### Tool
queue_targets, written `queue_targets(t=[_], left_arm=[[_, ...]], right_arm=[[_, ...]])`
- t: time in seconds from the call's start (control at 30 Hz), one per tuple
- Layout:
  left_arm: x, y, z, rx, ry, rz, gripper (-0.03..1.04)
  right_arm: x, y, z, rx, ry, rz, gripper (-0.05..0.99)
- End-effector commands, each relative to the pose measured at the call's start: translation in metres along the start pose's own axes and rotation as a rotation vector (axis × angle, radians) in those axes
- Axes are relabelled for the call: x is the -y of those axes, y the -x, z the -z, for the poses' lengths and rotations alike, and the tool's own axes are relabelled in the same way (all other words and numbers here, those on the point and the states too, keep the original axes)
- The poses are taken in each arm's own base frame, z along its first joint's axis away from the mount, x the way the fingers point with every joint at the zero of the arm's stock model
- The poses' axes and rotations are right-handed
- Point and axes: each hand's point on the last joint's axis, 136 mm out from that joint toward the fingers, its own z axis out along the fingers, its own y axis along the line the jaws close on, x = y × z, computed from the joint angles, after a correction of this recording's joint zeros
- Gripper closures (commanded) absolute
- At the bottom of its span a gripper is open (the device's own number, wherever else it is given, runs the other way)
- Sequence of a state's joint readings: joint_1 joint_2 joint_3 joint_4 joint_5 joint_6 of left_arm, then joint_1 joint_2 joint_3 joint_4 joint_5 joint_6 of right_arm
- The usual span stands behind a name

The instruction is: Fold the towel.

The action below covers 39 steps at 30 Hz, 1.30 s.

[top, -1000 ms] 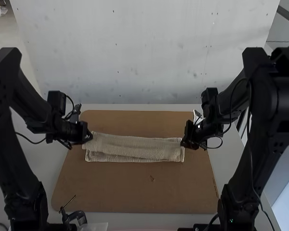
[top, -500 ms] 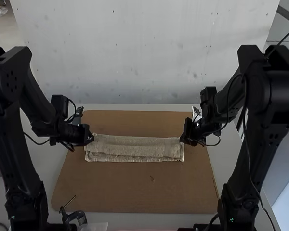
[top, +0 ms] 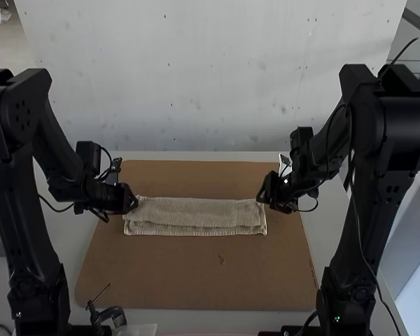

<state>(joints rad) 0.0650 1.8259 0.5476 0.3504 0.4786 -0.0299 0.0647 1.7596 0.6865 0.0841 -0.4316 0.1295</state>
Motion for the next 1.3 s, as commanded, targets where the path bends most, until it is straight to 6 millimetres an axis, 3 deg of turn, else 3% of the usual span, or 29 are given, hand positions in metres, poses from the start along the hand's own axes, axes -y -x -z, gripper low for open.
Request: queue_targets(t=[0.0,0.03,0.13,0.17,0.37,0.47,0.7,0.83,1.27], left_arm=[[-0.003,0.017,0.001,0.036,0.026,-0.027,0.48],[-0.001,0.018,0.002,0.041,0.023,-0.035,0.42],[0.005,0.028,0.012,0.077,0.022,-0.054,0.04],[0.007,0.033,0.016,0.096,0.025,-0.065,0.00],[0.005,0.063,0.044,0.200,0.055,-0.087,0.00],[0.002,0.076,0.063,0.253,0.073,-0.092,0.00],[0.003,0.100,0.109,0.368,0.117,-0.115,0.00],[0.005,0.104,0.127,0.404,0.139,-0.138,0.00],[0.003,0.098,0.142,0.439,0.164,-0.147,0.00]], right_arm=[[-0.006,0.009,0.000,0.018,-0.008,0.042,0.14],[-0.007,0.009,0.001,0.021,-0.008,0.043,0.10],[-0.013,0.015,0.010,0.039,-0.003,0.055,-0.01],[-0.015,0.017,0.014,0.047,-0.002,0.058,-0.01],[-0.029,0.024,0.045,0.080,0.002,0.090,-0.01],[-0.030,0.015,0.050,0.060,-0.001,0.085,-0.01],[-0.013,-0.021,0.019,-0.086,-0.027,0.044,0.00],[-0.021,-0.033,0.004,-0.159,-0.020,0.055,0.00],[-0.041,-0.044,-0.020,-0.253,-0.005,0.072,0.03]])
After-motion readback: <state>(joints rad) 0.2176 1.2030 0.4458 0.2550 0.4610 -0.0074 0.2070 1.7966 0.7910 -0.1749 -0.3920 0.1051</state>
